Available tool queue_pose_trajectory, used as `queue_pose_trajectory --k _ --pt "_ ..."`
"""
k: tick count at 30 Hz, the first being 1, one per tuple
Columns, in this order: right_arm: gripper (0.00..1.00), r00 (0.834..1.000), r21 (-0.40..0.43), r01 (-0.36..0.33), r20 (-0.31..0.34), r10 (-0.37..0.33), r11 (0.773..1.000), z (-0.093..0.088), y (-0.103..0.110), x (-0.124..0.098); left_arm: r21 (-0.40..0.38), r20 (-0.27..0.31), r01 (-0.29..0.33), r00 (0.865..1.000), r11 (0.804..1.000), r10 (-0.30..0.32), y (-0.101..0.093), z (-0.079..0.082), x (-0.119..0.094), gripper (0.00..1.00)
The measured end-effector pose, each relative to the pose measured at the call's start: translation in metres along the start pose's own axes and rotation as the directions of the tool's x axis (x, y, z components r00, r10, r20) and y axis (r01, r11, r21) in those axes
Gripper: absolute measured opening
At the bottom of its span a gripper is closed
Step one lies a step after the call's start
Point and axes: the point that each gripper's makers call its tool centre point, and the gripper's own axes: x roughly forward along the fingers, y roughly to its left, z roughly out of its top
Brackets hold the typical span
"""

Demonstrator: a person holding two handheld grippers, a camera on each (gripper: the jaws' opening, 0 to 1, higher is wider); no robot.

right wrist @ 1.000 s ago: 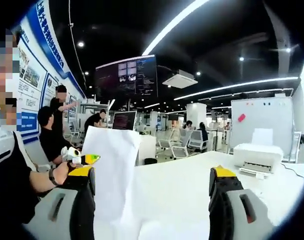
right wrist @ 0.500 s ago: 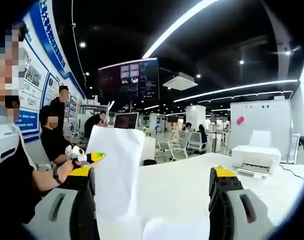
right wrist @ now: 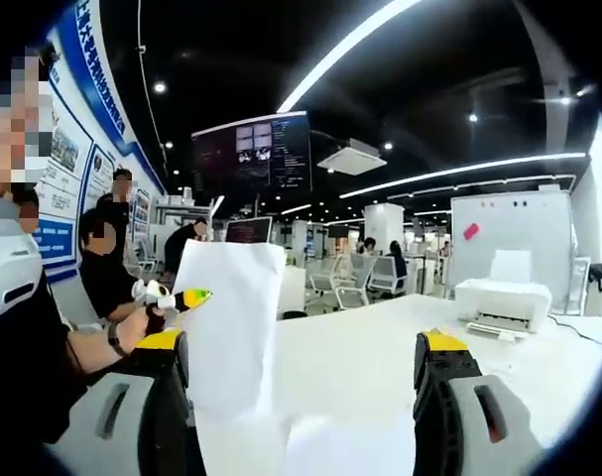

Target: Organize the stack of printing papers by aligning and flattening the scattered papers on the table

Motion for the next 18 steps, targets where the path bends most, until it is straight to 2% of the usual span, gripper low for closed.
queue_pose_trajectory --k 18 --pt "0.89 0.998 0.025 0.057 -0.025 -0.056 0.998 -0.019 -0.01 -0.021 -0.002 0.003 0.002 1.0 1.0 -0.002 -0.002 0.002 0.0 0.06"
